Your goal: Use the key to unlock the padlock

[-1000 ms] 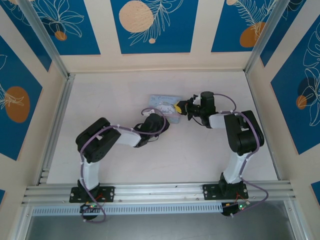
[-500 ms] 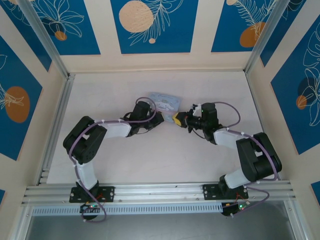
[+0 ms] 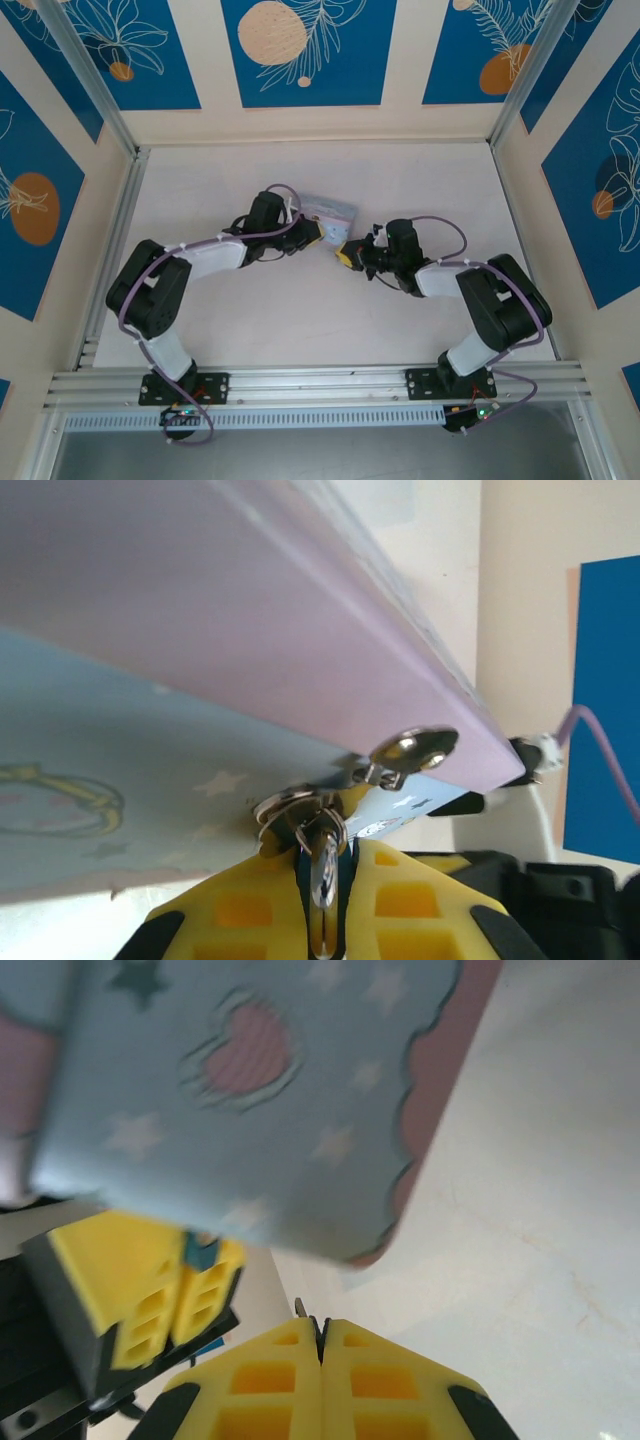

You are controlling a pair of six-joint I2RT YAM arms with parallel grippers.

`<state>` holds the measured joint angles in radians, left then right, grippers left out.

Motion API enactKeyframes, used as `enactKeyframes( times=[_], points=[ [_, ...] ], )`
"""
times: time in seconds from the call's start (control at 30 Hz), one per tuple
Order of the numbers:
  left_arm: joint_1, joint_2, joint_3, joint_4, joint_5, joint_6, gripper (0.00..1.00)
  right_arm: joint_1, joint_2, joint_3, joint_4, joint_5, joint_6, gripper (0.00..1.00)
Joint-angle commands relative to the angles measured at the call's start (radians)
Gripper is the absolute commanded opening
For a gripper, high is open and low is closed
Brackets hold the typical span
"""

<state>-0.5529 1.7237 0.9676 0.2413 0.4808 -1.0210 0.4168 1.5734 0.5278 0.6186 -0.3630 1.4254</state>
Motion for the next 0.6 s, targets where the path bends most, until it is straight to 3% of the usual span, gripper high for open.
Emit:
enactKeyframes(
  times=[0.0,0.23,0.57],
  points=[
    [0.017,-0.038,0.000,0.015,0.065,0.004,0.00,-0.011,0.031,0.009,0.083,0.008,0.020,0.00],
    [0.029,-0.038,0.003,0.049,0.085,-0.032,0.00,-0.016,0.050,0.011,0.165,-0.033,0.048,0.00],
    [0.032,-0.003,0.006,0.156,0.096,-0.124,0.00,-0.004,-0.042,-0.031,0.144,-0.005,0.073,0.00]
  ],
)
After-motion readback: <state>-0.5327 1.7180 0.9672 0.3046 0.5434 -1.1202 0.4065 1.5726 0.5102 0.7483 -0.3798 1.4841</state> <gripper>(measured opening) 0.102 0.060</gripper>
